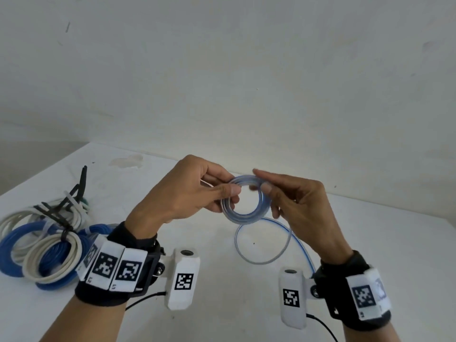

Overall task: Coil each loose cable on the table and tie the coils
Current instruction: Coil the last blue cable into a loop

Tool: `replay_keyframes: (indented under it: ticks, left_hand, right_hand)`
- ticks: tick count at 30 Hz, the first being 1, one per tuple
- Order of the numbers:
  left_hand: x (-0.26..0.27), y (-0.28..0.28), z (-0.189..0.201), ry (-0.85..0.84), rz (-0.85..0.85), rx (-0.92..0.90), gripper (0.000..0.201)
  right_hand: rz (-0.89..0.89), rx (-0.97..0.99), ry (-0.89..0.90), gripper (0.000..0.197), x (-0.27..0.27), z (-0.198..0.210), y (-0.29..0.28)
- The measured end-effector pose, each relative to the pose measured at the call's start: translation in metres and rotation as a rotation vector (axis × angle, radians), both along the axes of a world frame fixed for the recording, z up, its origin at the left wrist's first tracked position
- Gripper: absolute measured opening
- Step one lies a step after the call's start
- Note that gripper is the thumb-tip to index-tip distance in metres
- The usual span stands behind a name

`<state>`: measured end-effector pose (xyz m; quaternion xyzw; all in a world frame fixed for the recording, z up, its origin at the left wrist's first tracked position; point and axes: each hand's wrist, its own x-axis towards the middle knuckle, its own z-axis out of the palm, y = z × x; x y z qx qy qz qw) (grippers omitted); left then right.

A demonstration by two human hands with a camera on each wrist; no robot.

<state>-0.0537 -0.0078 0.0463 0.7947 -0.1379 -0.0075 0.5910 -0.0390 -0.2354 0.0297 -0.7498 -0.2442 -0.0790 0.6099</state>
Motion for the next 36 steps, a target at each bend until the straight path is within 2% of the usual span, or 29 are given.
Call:
replay_keyframes:
  ticks: [3, 8, 10, 15, 17, 20, 21, 24, 26, 28, 30, 33, 36]
  left_hand:
    - [0.004, 0.005, 0.002, -0.061, 0.122, -0.120, 0.011]
    - [0.007, -0.001, -0.001, -0.144, 0.283, -0.250, 0.012]
    - [0.006, -0.004, -0.001, -0.130, 0.267, -0.286, 0.012]
    - [0.003, -0.008, 0.002, -0.034, 0.184, -0.386, 0.016]
    - [0.003, -0.004, 0.002, 0.011, 0.122, -0.357, 0.027]
    - [0.004, 0.005, 0.000, 0.082, 0.030, -0.170, 0.051]
    - [0.003, 0.007, -0.001, 0.106, -0.013, -0.096, 0.049]
    - [0.004, 0.008, -0.005, 0.156, -0.115, 0.093, 0.025]
    - [0.005, 0.007, -0.007, 0.146, -0.098, 0.158, 0.014]
    - [0.005, 0.005, -0.008, 0.113, -0.069, 0.169, 0.012]
    - [0.005, 0.005, -0.006, 0.080, -0.034, 0.106, 0.013]
    - [0.006, 0.009, -0.002, 0.050, 0.072, -0.107, 0.012]
    - [0.004, 0.009, 0.003, 0.009, 0.147, -0.278, 0.013]
  right_hand:
    - [-0.136, 0.133, -0.025, 0.023, 0.004, -0.006, 0.005]
    - [-0.144, 0.324, 0.040, 0.028, -0.009, -0.013, 0.034]
    - [-0.157, 0.369, 0.040, 0.033, -0.014, -0.014, 0.040]
    - [-0.201, 0.390, -0.008, 0.030, -0.010, -0.018, 0.036]
    - [-0.181, 0.297, -0.030, 0.028, -0.007, -0.014, 0.027]
    - [-0.093, -0.024, -0.038, 0.027, -0.002, -0.009, 0.011]
    - [-0.058, -0.123, -0.027, 0.027, -0.001, -0.010, 0.008]
    - [0.036, -0.313, 0.002, 0.030, -0.003, -0.011, 0.006]
    - [0.055, -0.349, 0.012, 0.031, -0.004, -0.010, 0.006]
    - [0.042, -0.329, 0.001, 0.030, -0.005, -0.008, 0.006]
    - [-0.006, -0.234, -0.024, 0.027, -0.005, -0.006, 0.007]
    - [-0.113, -0.068, -0.071, 0.024, -0.005, -0.005, 0.011]
    - [-0.161, 0.081, -0.068, 0.031, -0.010, -0.007, 0.025]
